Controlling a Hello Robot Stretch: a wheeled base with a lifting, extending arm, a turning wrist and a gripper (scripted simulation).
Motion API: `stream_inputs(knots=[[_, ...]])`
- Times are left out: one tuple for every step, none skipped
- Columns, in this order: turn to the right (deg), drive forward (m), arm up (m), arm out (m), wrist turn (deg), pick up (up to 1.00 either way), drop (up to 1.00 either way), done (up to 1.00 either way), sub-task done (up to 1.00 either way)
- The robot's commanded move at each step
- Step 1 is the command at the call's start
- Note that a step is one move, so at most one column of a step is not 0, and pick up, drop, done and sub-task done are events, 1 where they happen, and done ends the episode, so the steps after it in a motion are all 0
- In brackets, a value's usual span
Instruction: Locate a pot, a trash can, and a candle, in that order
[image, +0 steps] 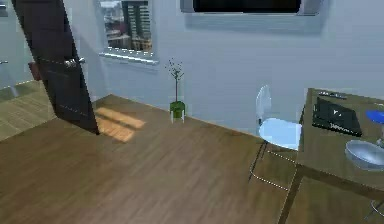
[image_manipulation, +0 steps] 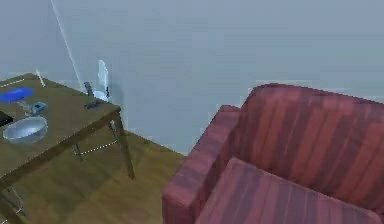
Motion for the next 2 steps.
stream_inputs(knots=[[-45.0,0.00,0.00,0.00,0.0,0.00,0.00,0.00,0.00],[-45.0,0.00,0.00,0.00,0.0,0.00,0.00,0.00,0.00]])
